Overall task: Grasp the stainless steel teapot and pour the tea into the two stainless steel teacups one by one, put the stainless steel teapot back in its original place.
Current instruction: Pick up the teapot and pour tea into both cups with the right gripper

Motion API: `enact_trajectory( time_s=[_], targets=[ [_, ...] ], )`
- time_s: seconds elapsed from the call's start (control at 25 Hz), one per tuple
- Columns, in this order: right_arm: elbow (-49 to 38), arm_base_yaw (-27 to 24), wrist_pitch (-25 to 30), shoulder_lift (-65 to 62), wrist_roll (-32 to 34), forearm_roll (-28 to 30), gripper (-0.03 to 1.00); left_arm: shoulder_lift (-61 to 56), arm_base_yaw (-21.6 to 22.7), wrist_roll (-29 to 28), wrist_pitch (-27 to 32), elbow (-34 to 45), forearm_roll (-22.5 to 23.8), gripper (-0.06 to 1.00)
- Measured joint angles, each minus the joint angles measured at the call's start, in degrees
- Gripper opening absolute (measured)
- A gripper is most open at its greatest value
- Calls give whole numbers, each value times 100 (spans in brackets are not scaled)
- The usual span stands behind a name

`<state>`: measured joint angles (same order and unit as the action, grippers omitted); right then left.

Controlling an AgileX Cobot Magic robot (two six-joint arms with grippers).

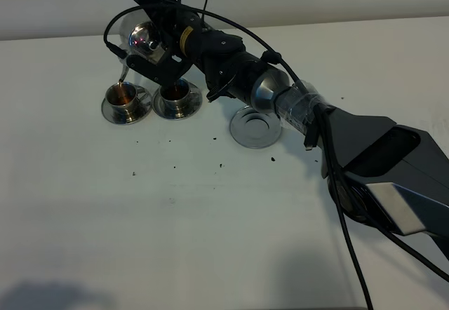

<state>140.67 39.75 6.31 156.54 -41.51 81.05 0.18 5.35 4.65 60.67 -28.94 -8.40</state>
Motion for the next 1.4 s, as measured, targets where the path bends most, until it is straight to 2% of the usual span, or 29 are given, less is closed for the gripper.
enact_trajectory(
  time_s=[0.6,1.4],
  targets=[
    [51,45,-5,0,8,301,18,0,0,0,-5,0,0,39],
    [158,45,-134,0,2,417,18,0,0,0,-5,0,0,39]
  ],
)
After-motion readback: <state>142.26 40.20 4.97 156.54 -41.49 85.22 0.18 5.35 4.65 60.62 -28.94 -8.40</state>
